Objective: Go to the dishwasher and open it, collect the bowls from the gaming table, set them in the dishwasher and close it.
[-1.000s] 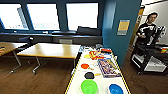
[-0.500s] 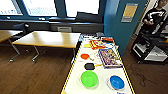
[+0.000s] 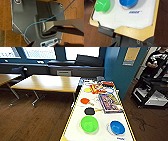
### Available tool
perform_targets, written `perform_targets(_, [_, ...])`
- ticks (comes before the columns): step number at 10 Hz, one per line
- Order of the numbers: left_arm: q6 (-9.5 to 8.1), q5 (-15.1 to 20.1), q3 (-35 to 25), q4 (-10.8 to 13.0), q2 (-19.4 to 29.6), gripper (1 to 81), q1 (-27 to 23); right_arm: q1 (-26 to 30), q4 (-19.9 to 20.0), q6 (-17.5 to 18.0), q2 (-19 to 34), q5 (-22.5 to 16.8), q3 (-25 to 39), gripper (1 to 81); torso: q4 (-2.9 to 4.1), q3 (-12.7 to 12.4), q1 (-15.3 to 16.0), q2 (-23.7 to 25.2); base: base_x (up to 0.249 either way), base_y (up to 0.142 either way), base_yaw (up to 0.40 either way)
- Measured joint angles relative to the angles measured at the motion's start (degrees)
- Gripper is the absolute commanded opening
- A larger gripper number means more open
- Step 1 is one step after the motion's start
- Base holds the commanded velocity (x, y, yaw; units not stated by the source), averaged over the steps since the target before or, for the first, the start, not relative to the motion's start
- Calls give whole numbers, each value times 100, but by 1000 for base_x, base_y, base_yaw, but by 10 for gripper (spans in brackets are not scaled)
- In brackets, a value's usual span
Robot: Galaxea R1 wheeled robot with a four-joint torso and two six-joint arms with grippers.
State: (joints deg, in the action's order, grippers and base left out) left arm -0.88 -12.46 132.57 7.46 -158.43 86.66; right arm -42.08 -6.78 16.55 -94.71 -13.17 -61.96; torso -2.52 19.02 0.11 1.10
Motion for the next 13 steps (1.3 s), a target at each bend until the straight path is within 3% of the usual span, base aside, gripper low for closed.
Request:
perform_targets(3, [0, 4, 1, -2, -12, 811, 0, 979, 63, 395, 105, -638, -62, 811, 0, 2, 0, 0, 0, 0, 0])
perform_targets(5, [0, 4, 0, -11, -48, 811, 0, 1303, 94, 610, 88, -708, -263, 811, 0, 5, 0, 0, 0, 0, 0])
perform_targets(9, [-2, 1, 1, -20, -45, 811, -4, 1602, 157, 1217, -66, -762, -1323, 811, 0, 15, 0, 0, 0, 0, 0])
perform_targets(11, [-2, -5, 1, -20, -48, 811, -17, 1924, 177, 1602, -251, -769, -1614, 811, 0, 203, -2, 0, 0, 0, 0])
perform_targets(13, [-5, 0, 1, -20, -48, 811, -30, 2205, 183, 1776, -494, -778, -1692, 811, 0, 584, 2, -4, 0, 0, 0])
